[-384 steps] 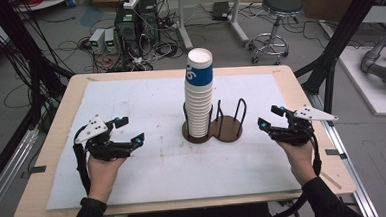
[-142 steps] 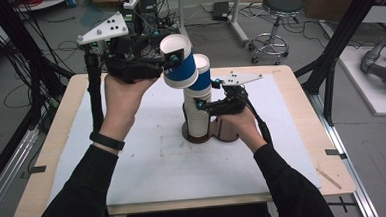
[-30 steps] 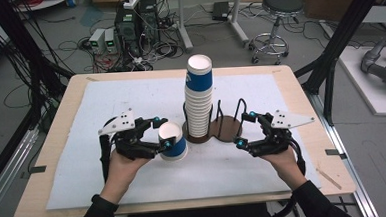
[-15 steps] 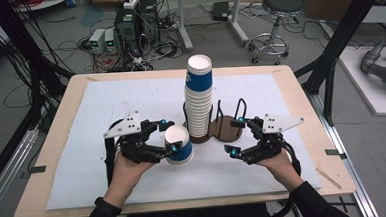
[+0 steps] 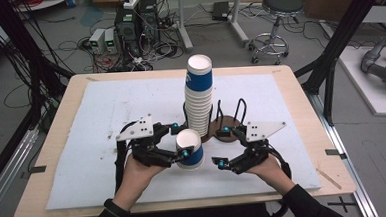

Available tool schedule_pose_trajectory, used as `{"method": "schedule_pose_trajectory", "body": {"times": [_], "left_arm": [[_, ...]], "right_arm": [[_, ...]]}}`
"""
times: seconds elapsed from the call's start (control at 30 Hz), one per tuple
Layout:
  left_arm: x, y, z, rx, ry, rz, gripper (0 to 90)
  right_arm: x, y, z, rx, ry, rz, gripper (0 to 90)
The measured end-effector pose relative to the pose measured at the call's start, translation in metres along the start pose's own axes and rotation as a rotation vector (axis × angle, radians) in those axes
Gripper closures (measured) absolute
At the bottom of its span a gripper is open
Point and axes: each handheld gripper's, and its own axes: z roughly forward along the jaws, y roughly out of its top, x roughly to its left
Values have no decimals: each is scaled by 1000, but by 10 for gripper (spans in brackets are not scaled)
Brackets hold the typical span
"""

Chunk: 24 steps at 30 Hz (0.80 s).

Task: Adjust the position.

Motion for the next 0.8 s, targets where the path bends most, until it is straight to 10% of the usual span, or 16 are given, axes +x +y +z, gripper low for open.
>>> {"method": "schedule_pose_trajectory", "body": {"times": [0.8], "left_arm": [[-11, 1, 21, -24, -41, -1, 304]], "right_arm": [[13, -6, 32, 51, 53, 13, 155]]}}
